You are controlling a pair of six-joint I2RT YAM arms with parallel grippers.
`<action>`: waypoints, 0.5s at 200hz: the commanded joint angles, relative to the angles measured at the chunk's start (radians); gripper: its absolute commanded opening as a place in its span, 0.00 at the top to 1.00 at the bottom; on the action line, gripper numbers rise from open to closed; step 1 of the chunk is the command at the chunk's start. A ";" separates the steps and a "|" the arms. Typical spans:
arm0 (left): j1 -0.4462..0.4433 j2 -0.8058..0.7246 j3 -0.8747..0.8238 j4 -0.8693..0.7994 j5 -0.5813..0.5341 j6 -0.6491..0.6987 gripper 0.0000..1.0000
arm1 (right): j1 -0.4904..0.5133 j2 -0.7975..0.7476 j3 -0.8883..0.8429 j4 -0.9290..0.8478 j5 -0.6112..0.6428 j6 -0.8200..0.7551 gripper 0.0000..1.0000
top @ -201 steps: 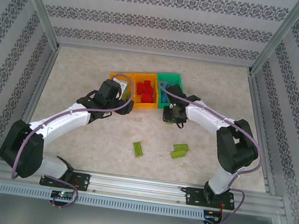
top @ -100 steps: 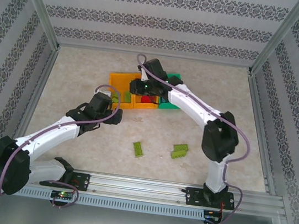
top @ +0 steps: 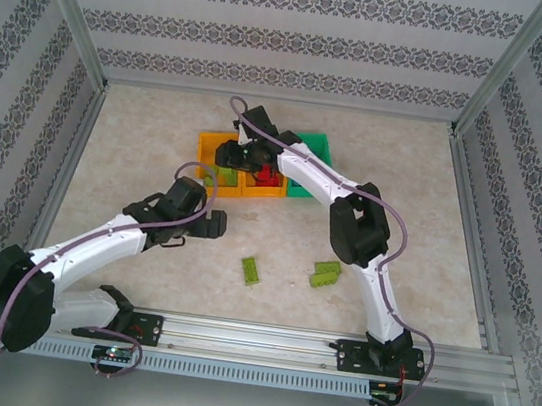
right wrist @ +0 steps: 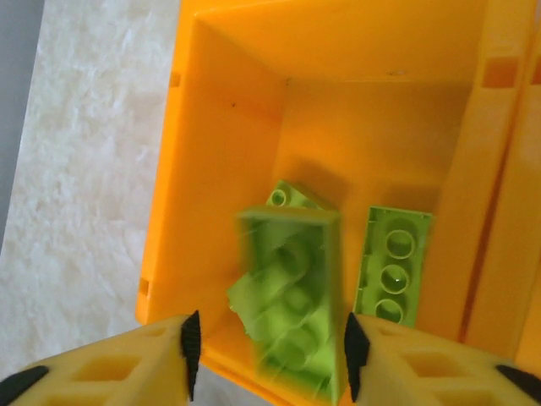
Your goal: Sort the legos into containers by color
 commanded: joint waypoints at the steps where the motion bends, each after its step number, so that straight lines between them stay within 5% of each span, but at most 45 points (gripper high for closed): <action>1: -0.049 0.006 0.006 -0.068 0.031 -0.077 0.00 | -0.011 -0.009 0.011 -0.018 -0.007 0.018 0.42; 34: -0.172 0.055 0.065 -0.144 0.014 -0.201 0.00 | -0.006 -0.054 -0.003 -0.008 -0.022 0.007 0.30; 100: -0.387 0.286 0.217 -0.195 0.017 -0.421 0.01 | -0.027 -0.311 -0.242 0.037 0.065 -0.035 0.26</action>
